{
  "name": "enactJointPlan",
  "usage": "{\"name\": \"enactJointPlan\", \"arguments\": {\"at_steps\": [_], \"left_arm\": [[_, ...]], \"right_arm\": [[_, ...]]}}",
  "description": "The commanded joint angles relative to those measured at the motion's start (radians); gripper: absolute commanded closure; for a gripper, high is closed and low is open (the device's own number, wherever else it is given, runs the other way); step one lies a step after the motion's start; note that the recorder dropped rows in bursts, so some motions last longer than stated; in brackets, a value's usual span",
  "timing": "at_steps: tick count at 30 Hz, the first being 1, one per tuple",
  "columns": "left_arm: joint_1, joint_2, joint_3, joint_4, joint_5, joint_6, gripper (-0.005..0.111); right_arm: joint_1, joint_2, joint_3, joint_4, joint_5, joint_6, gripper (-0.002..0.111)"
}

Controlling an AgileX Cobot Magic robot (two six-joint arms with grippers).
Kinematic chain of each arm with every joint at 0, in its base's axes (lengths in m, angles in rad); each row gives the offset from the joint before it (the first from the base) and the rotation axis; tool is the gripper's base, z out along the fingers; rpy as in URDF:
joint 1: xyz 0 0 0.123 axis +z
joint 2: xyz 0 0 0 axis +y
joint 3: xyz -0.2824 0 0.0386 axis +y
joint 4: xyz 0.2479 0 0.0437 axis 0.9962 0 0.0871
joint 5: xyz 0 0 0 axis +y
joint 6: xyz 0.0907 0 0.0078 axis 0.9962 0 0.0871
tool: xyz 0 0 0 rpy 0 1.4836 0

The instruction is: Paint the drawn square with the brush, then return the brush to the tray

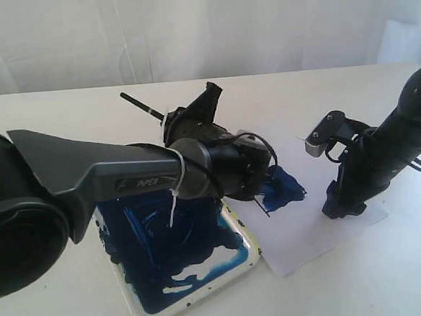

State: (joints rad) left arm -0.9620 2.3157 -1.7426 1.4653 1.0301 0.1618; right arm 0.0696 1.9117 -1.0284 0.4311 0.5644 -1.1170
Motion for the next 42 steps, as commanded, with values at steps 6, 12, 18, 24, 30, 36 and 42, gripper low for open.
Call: {"name": "enactJointPlan", "arguments": {"at_steps": [6, 12, 18, 24, 30, 36, 42], "left_arm": [[0.031, -0.067, 0.148, 0.221, -0.101, -0.199, 0.107], [0.039, -0.085, 0.2, 0.279, -0.13, -0.244, 0.107], [0.05, -0.087, 0.245, 0.279, -0.151, -0.294, 0.107], [0.055, -0.094, 0.251, 0.279, -0.165, -0.319, 0.107], [0.064, -0.103, 0.254, 0.279, -0.167, -0.262, 0.107], [0.077, -0.103, 0.254, 0.279, -0.176, -0.249, 0.107], [0.077, -0.103, 0.254, 0.279, -0.191, -0.182, 0.107]], "right_arm": [[-0.001, 0.019, 0.006, -0.015, -0.028, 0.001, 0.045], [-0.001, 0.019, 0.006, -0.012, -0.028, 0.001, 0.045], [-0.001, 0.019, 0.006, -0.01, -0.031, 0.001, 0.045], [-0.001, 0.02, 0.006, -0.01, -0.034, 0.001, 0.045], [-0.001, 0.027, 0.006, -0.01, -0.034, 0.001, 0.045], [-0.001, 0.035, 0.006, -0.01, -0.039, 0.016, 0.045], [-0.001, 0.035, 0.006, -0.01, -0.048, 0.016, 0.045]]}}
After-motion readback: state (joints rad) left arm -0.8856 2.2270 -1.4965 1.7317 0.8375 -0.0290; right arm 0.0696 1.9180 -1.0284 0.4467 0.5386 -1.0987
